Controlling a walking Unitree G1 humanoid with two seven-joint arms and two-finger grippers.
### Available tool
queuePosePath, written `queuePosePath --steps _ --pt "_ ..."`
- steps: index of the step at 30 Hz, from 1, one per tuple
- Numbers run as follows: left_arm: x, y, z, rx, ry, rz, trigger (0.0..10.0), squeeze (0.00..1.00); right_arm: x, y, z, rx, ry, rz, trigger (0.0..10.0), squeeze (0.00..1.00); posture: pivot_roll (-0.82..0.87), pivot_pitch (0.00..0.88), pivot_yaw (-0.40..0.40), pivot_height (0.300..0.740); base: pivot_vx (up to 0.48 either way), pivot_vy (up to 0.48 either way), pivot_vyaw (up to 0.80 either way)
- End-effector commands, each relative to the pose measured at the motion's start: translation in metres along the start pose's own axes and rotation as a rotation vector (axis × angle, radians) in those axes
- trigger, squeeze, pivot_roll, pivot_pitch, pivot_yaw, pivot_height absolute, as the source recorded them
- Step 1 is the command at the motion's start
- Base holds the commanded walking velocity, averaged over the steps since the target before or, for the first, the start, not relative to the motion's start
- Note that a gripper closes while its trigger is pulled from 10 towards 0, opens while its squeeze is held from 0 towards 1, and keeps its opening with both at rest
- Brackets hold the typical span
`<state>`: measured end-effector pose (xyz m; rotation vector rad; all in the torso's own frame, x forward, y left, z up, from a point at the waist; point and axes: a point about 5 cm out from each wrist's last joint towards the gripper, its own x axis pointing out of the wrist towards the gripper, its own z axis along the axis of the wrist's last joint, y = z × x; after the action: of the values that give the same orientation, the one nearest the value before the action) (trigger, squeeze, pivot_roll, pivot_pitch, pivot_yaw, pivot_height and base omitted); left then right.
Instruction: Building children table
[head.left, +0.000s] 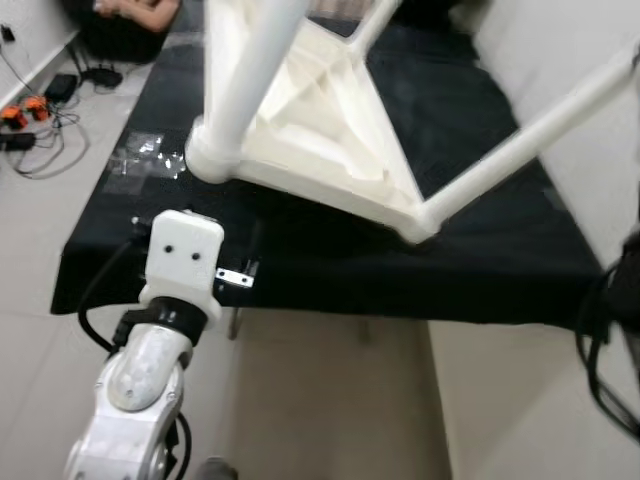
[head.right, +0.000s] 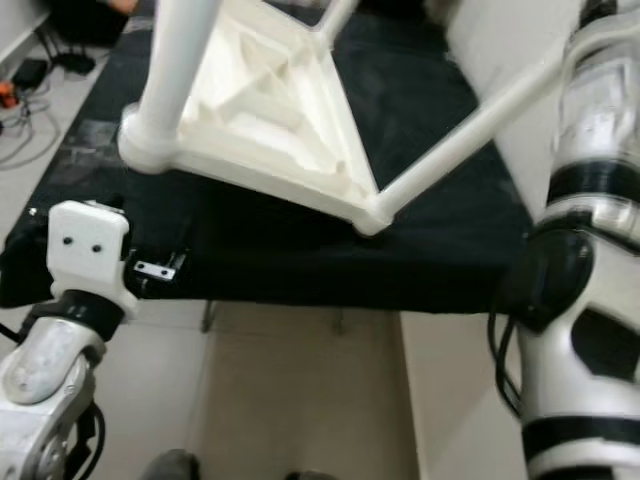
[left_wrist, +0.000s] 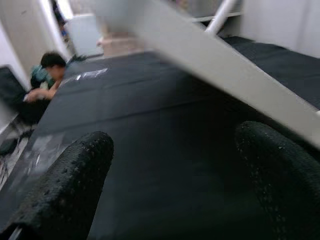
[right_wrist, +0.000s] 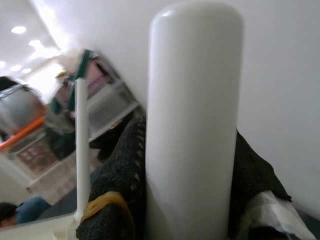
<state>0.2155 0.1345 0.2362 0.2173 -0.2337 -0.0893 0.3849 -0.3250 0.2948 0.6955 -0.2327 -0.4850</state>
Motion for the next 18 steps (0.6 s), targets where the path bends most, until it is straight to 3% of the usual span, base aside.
queuePosePath --steps 1,4,5,6,9,10,11,12,13,14,15,17,18 --pt "0.001 -0.001 0.001 0.003 -0.001 -0.015 10.0 0.00 -0.039 -0.067 -0.139 -0.215 0.567 -0.190 0.0 0.00 0.10 0.218 -0.074 0.740 0.000 0.000 0.00" --pt "0.003 -0.002 0.002 0.001 -0.009 -0.019 10.0 0.00 -0.048 -0.070 -0.156 -0.226 0.628 -0.187 0.0 0.00 0.09 0.217 -0.071 0.740 0.000 0.000 0.00" --pt "0.005 -0.003 0.003 0.001 -0.014 -0.022 10.0 0.00 -0.059 -0.070 -0.175 -0.234 0.697 -0.161 0.0 0.00 0.10 0.217 -0.069 0.740 0.000 0.000 0.00" --pt "0.006 -0.003 0.003 0.001 -0.015 -0.024 10.0 0.00 -0.069 -0.057 -0.194 -0.228 0.771 -0.073 0.0 0.00 0.10 0.221 -0.067 0.740 0.000 0.000 0.00" --pt "0.005 -0.003 0.003 0.003 -0.012 -0.027 10.0 0.00 -0.077 -0.046 -0.208 -0.222 0.820 -0.021 0.0 0.00 0.10 0.221 -0.067 0.740 0.000 0.000 0.00" --pt "0.004 -0.004 0.002 0.007 -0.007 -0.028 10.0 0.00 -0.084 -0.027 -0.220 -0.213 0.851 0.041 0.0 0.00 0.10 0.222 -0.068 0.740 0.000 0.000 0.00" --pt "0.004 -0.004 0.002 0.007 -0.007 -0.028 10.0 0.00 -0.084 -0.027 -0.220 -0.213 0.851 0.041 0.0 0.00 0.10 0.222 -0.068 0.740 0.000 0.000 0.00" --pt "0.004 -0.003 0.002 0.006 -0.004 -0.025 10.0 0.00 -0.092 -0.003 -0.230 -0.154 0.875 0.100 0.0 0.00 0.10 0.226 -0.072 0.740 0.000 0.000 0.00" --pt "0.004 -0.003 0.002 0.006 -0.004 -0.025 10.0 0.00 -0.092 -0.003 -0.230 -0.154 0.875 0.100 0.0 0.00 0.10 0.226 -0.072 0.740 0.000 0.000 0.00" --pt "0.004 -0.003 0.001 0.007 -0.002 -0.023 10.0 0.00 -0.097 0.014 -0.236 -0.120 0.888 0.137 0.0 0.00 0.10 0.227 -0.070 0.740 0.000 0.000 0.00" --pt "0.004 -0.003 0.001 0.007 -0.002 -0.023 10.0 0.00 -0.097 0.014 -0.236 -0.120 0.888 0.137 0.0 0.00 0.10 0.227 -0.070 0.740 0.000 0.000 0.00" --pt "0.005 -0.002 0.002 0.008 -0.005 -0.021 10.0 0.00 -0.108 0.047 -0.244 -0.040 0.917 0.209 0.0 0.00 0.10 0.227 -0.069 0.740 0.000 0.000 0.00" --pt "0.005 -0.002 0.002 0.008 -0.005 -0.021 10.0 0.00 -0.108 0.047 -0.244 -0.040 0.917 0.209 0.0 0.00 0.10 0.227 -0.069 0.740 0.000 0.000 0.00"
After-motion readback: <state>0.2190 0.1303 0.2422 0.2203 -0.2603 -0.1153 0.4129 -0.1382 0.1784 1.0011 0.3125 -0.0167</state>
